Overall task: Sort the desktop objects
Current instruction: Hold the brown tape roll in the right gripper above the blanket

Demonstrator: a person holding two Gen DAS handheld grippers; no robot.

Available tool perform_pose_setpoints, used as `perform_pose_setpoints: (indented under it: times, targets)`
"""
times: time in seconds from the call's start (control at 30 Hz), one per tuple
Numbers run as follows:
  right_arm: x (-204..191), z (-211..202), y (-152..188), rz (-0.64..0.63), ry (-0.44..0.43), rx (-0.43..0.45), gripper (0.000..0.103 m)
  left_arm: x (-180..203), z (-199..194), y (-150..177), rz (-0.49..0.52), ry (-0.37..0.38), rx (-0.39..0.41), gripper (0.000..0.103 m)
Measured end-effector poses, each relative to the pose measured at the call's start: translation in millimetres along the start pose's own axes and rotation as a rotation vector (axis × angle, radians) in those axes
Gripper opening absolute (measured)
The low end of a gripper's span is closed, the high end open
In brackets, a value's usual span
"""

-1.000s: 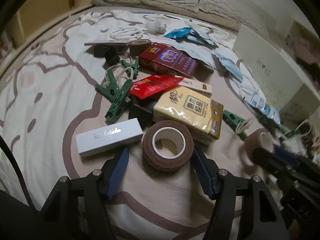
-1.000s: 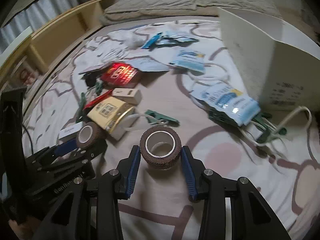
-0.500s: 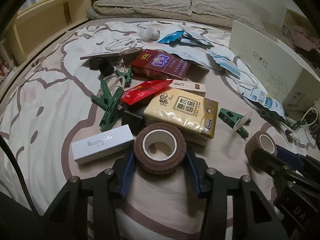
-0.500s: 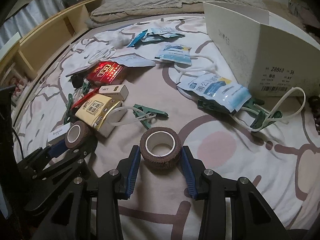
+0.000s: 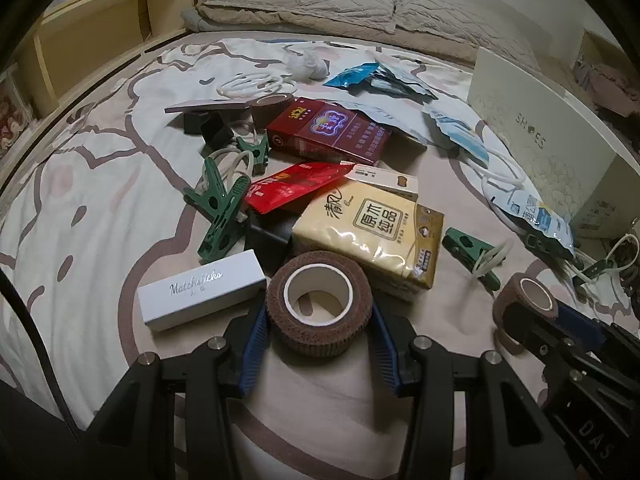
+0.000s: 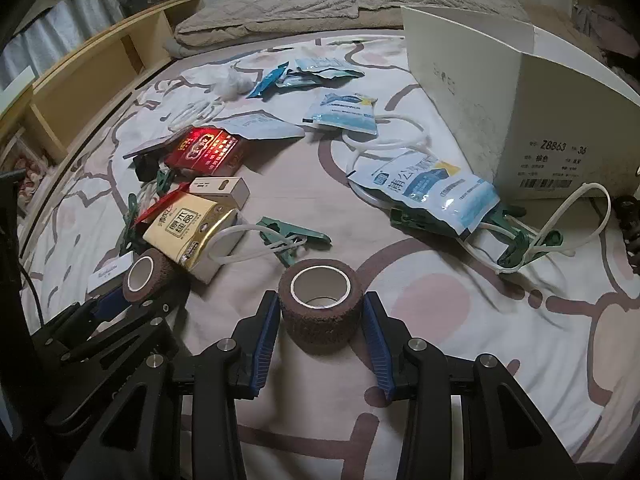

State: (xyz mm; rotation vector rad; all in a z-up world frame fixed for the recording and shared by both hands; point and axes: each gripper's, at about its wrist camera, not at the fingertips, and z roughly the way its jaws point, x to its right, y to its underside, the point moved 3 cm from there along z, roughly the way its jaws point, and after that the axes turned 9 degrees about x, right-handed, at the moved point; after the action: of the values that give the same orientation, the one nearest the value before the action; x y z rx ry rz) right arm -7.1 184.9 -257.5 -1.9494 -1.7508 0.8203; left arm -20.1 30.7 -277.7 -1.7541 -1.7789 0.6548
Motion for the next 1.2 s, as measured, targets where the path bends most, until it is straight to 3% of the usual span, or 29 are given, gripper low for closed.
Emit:
perform_pose_setpoints:
  times: [0.17,0.57,0.8,1.2]
  targets:
    - [-0.6,5.2,2.5,-0.012,0.015,-0.027,0.048,0.1,0.3,-0.7,0.003,-0.005,0.002,0.048]
    - [4.8,3.5,0.6,0.027,-0.008,-0.017,0.048,-0.4,2.8,1.3,0.03,-0.006,0.007,0.05]
    - [3.5,4.7,0.2,0.026,-0.005,-0.018,0.048,-4.2,2.4,0.1,-0.009,-0.008,-0.009,0.054]
    - [2.9,3.9,0.5,0.032,-0.021,-0.034,0.048,0.0,-2.3,-0.9,-0.007,0.034,-0.006,0.047]
